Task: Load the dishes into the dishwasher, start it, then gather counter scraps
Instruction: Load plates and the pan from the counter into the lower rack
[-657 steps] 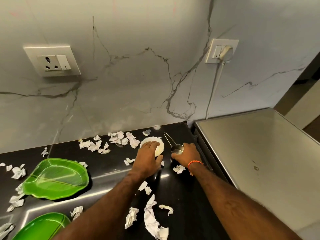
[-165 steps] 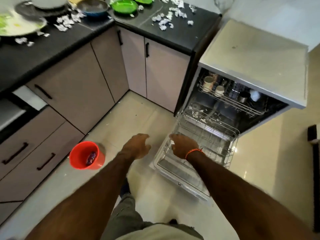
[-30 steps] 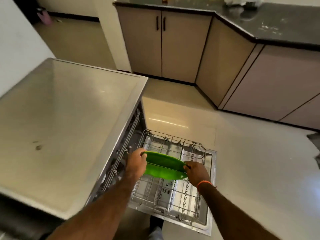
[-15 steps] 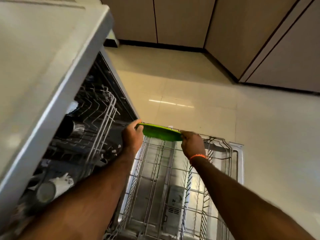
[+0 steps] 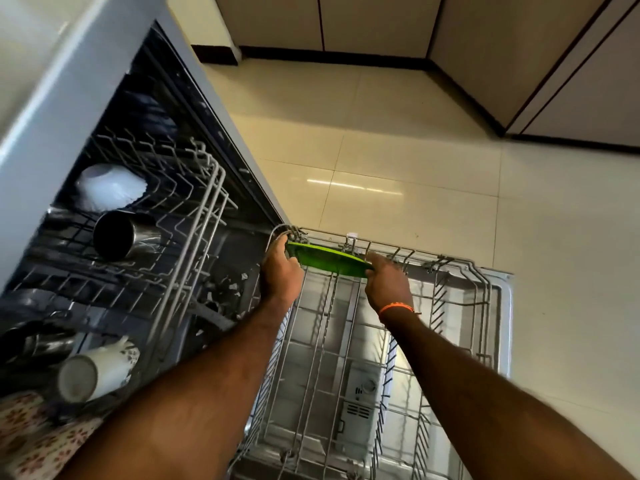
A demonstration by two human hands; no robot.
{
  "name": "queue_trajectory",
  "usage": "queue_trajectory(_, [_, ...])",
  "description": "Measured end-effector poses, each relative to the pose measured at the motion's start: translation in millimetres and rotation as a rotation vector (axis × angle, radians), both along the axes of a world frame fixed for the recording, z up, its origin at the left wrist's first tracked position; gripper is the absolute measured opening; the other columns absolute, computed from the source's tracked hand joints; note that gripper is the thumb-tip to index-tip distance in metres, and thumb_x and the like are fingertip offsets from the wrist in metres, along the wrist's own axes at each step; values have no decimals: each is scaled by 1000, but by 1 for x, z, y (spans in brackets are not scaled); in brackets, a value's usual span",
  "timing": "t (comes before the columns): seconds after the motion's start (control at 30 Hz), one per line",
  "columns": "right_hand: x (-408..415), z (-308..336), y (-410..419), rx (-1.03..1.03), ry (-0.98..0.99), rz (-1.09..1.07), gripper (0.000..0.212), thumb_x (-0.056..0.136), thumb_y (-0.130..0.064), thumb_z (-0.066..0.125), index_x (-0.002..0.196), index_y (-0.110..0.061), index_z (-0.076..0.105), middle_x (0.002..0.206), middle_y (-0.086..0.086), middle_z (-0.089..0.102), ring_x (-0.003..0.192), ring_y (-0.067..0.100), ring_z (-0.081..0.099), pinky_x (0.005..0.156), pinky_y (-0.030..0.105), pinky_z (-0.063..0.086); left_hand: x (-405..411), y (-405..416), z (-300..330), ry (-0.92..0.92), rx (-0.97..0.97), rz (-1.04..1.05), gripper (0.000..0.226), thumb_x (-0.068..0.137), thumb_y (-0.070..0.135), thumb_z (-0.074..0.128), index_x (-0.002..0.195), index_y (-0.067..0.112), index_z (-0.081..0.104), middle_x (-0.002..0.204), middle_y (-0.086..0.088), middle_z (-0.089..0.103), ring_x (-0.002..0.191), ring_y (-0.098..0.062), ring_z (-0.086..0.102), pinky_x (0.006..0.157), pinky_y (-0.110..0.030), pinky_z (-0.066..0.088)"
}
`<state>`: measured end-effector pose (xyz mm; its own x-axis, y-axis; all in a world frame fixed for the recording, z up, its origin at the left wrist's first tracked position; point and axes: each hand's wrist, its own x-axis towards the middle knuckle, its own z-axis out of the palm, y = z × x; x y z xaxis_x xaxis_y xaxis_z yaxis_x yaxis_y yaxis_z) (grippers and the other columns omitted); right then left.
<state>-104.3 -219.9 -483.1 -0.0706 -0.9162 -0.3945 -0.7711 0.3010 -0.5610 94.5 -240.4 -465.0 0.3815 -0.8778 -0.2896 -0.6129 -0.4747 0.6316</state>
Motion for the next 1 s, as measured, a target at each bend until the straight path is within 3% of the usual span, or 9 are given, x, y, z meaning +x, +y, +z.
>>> queue_trajectory(0.17, [-14, 57, 33, 62, 58, 114, 46, 95, -16, 60, 141, -18, 54, 140, 9, 58, 127, 28, 54, 106, 36, 43, -11, 46, 45, -46, 145, -103, 50, 95, 16, 59, 144, 18, 51, 143, -9, 57, 127, -28, 56, 103, -38, 45])
queue_trajectory(0.27, [-22, 106, 58, 85, 69, 186, 44, 94, -19, 61, 138, -19, 57, 141, 8, 57, 125, 28, 56, 104, 35, 45, -18, 78, 91, -65, 238, -224, 45, 94, 20, 63, 138, 16, 57, 138, -10, 61, 122, -28, 59, 93, -31, 46])
queue_trajectory(0.4, [-25, 183, 101, 115, 127, 325, 44, 94, -25, 60, 138, -20, 56, 138, 11, 60, 122, 32, 59, 102, 39, 47, -25, 134, 171, -61, 287, -343, 43, 94, 19, 64, 136, 12, 60, 139, -9, 61, 121, -25, 60, 93, -25, 45])
queue_trajectory(0.57, [-13, 281, 164, 87, 168, 516, 41, 94, -26, 57, 135, -21, 59, 131, 8, 65, 119, 29, 61, 100, 37, 49, -24, 226, 267, 15, 286, -294, 31, 97, 21, 60, 127, 12, 63, 114, -8, 68, 90, -17, 63, 74, -27, 53])
queue_trajectory(0.63, [-3, 318, 189, 54, 182, 599, 38, 94, -26, 53, 131, -22, 61, 128, 10, 66, 115, 30, 63, 98, 37, 52, -18, 267, 302, -16, 287, -270, 30, 97, 21, 59, 125, 12, 64, 114, -8, 69, 90, -17, 63, 75, -29, 54])
queue_trajectory(0.7, [10, 355, 214, 16, 192, 688, 38, 93, -25, 52, 129, -21, 63, 127, 10, 66, 115, 31, 62, 98, 38, 51, -9, 311, 333, -42, 276, -254, 36, 96, 23, 60, 130, 16, 62, 127, -6, 66, 101, -16, 62, 77, -20, 47])
queue_trajectory(0.8, [36, 403, 252, -47, 197, 808, 38, 91, -25, 52, 127, -21, 65, 130, 10, 65, 119, 32, 60, 100, 39, 49, 9, 379, 379, -74, 266, -200, 41, 94, 31, 60, 132, 16, 62, 135, -8, 64, 123, -25, 60, 97, -30, 46])
queue_trajectory(0.9, [73, 440, 293, -130, 214, 977, 37, 92, -27, 50, 124, -20, 67, 129, 12, 65, 118, 36, 60, 99, 40, 50, 28, 452, 412, -68, 233, -97, 38, 89, 36, 56, 118, 15, 69, 120, -10, 70, 115, -29, 64, 91, -32, 49])
queue_trajectory(1.0, [111, 467, 339, -197, 222, 1155, 34, 93, -22, 53, 123, -19, 69, 129, 13, 65, 116, 37, 60, 98, 40, 48, 43, 520, 432, -81, 187, 20, 35, 95, 31, 59, 125, 16, 66, 126, -9, 68, 119, -29, 62, 98, -34, 49])
